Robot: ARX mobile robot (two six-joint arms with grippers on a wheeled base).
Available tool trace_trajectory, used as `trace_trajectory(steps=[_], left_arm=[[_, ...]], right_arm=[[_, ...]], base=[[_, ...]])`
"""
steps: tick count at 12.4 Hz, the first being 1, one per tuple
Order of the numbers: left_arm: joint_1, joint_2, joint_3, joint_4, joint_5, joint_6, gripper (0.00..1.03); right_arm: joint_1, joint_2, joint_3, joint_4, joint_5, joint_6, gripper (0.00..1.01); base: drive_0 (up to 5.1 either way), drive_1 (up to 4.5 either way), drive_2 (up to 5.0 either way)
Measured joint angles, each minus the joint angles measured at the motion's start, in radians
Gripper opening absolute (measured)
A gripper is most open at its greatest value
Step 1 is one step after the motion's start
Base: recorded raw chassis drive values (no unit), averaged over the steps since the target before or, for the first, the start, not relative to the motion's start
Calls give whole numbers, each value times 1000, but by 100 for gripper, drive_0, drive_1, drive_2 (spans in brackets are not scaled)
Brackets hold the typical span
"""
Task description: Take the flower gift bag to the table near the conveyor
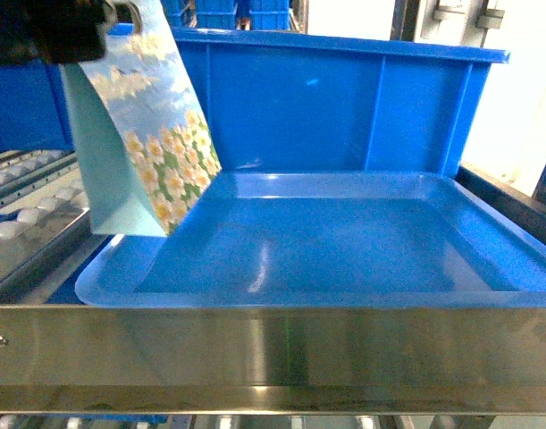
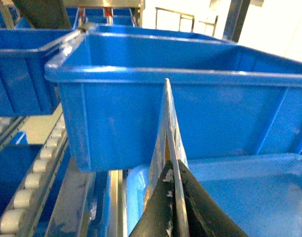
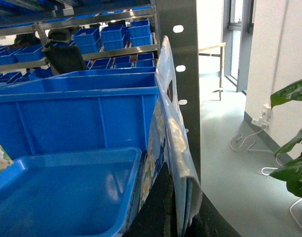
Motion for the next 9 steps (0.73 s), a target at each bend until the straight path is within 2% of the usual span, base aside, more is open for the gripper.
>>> trace_trajectory(steps=[1,5,7,9], left_arm=[[26,-60,-32,24,4,19,2],[158,-392,-256,140,53,163,2],[195,-519,-322,143,65,170,2],[211,-586,-330,151,58,171,2]], right_arm=[[0,0,0,0,0,0,2],[0,0,0,0,0,0,2],[0,0,0,0,0,0,2],[0,0,0,0,1,0,2]], base=[[0,0,0],[0,0,0],[0,0,0],[-375,130,251]])
